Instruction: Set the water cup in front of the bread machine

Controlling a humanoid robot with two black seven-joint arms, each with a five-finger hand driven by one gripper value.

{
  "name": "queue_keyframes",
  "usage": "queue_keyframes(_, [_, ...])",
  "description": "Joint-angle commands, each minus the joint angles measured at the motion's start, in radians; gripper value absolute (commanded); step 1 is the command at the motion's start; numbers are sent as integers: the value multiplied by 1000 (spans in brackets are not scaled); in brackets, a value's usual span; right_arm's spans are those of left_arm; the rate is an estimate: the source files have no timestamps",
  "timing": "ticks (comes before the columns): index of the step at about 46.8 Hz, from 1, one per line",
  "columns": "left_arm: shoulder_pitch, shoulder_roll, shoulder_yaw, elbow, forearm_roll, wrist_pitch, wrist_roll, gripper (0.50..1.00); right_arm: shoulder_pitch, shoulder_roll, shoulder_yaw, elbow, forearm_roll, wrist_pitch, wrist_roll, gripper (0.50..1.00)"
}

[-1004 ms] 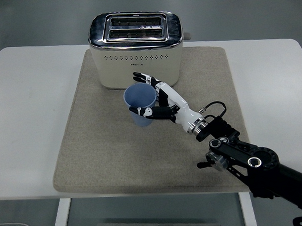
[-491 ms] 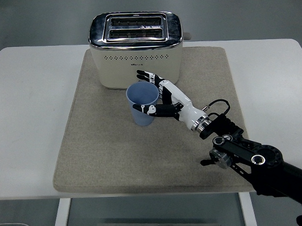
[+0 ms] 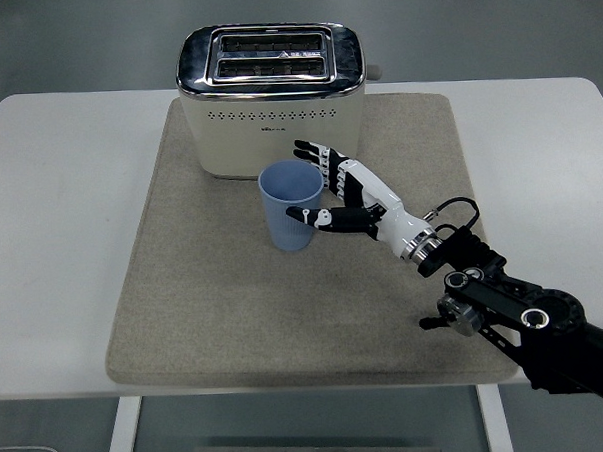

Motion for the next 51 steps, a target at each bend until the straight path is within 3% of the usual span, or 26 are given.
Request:
queue_keyframes(1, [0,0,0,0,0,0,0,1000,0,-2,9,6,0,0,0,926])
queue_keyframes(51, [1,0,0,0,-2,0,0,1000,-23,-129,24,86,0,3,0,926])
